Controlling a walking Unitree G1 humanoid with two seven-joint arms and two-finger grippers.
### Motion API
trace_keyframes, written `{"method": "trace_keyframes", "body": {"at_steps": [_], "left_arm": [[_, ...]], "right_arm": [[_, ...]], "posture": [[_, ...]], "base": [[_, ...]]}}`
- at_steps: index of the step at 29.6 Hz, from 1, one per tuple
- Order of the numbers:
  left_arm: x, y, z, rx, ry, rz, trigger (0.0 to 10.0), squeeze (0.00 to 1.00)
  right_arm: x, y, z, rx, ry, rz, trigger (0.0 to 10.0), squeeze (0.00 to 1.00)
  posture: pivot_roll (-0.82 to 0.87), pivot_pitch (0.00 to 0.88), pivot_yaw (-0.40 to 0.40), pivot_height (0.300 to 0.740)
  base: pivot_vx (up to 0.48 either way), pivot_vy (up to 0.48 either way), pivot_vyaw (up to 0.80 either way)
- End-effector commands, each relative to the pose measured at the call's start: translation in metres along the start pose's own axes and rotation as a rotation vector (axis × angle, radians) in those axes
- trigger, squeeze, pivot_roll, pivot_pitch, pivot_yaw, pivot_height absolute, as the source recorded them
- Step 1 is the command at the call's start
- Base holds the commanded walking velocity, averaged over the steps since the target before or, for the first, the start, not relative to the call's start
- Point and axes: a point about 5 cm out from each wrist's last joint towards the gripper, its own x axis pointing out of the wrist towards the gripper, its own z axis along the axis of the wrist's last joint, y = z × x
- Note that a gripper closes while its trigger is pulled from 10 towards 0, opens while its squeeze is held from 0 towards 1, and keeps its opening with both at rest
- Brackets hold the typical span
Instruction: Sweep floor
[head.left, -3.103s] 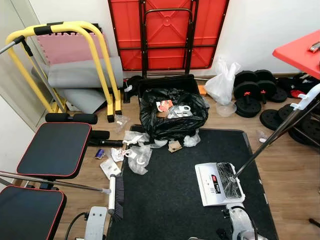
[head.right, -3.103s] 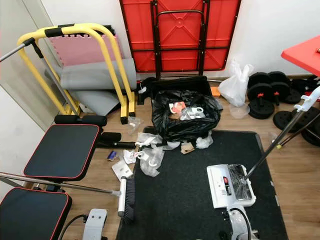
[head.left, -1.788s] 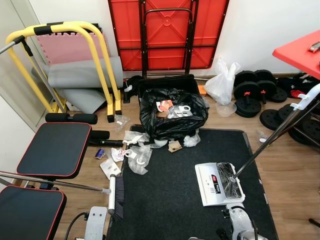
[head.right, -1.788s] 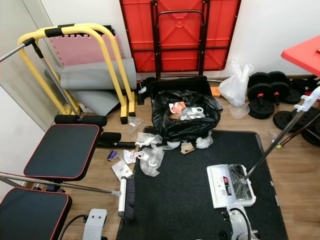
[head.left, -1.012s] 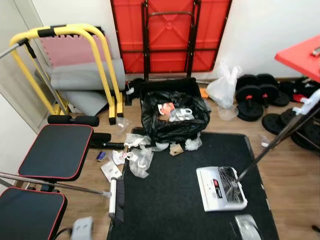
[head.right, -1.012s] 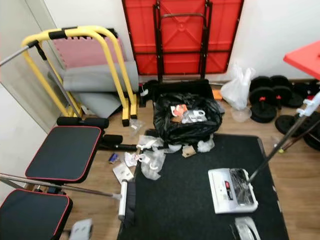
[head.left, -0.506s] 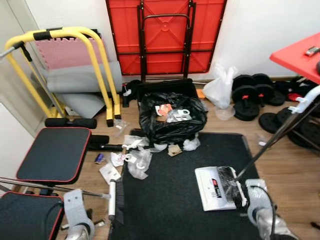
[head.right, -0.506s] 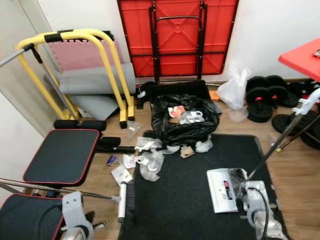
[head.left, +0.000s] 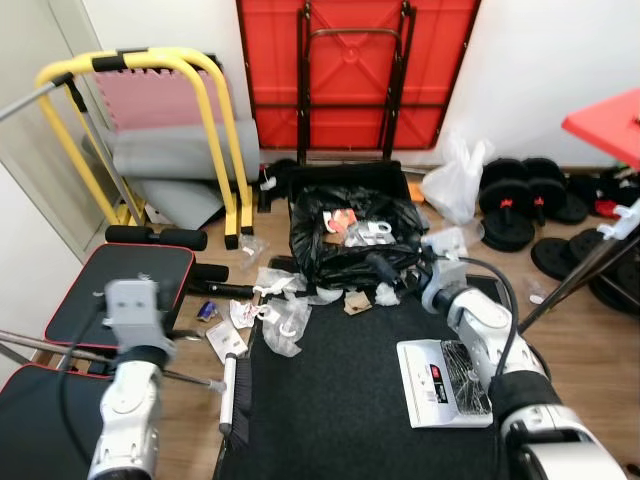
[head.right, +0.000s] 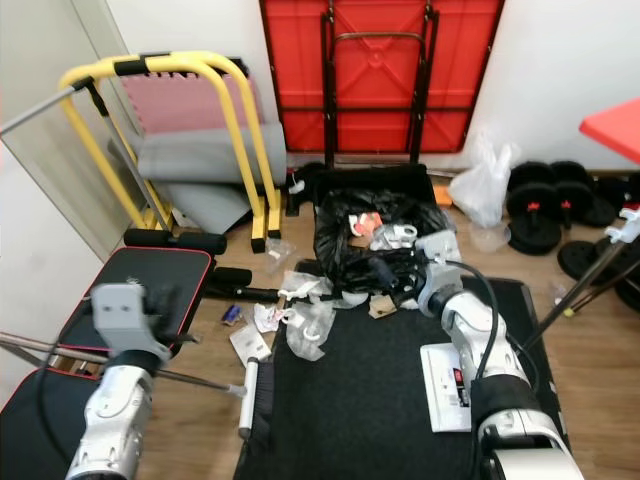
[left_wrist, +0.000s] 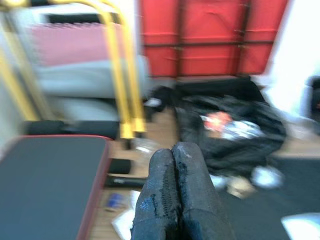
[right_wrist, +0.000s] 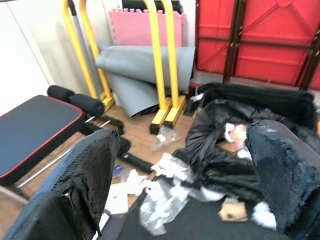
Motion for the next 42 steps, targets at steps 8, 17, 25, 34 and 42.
{"method": "trace_keyframes", "body": {"at_steps": [8,17,25,34,42], "left_arm": [[-0.016,-0.062,0.037,-0.005,-0.115,-0.173,10.0,0.0],[0.005,-0.056,0.036,0.022,-0.057,-0.154,10.0,0.0],[0.001,-0.055,0.039,0.036,-0.021,-0.139,10.0,0.0],[0.003,-0.056,0.041,0.049,-0.001,-0.15,10.0,0.0],[-0.003,-0.056,0.043,0.061,0.006,-0.145,10.0,0.0]], "right_arm": [[-0.015,0.026,0.014,0.028,-0.086,0.042,10.0,0.0],[-0.004,0.039,0.024,-0.035,-0.1,0.078,10.0,0.0],[-0.004,0.048,0.028,-0.043,-0.097,0.097,0.0,0.0],[-0.004,0.049,0.027,-0.07,-0.074,0.117,10.0,1.0],[-0.004,0.049,0.028,-0.085,-0.064,0.12,10.0,1.0]], "posture": [[-0.12,0.0,-0.022,0.74],[-0.12,0.0,-0.018,0.74],[-0.11,0.0,-0.013,0.74],[-0.12,0.0,-0.005,0.74],[-0.12,0.0,-0.015,0.74]], "base": [[0.0,0.0,0.76],[0.0,0.0,0.8],[0.0,0.0,0.79],[0.0,0.0,0.37],[0.0,0.0,0.2]]}}
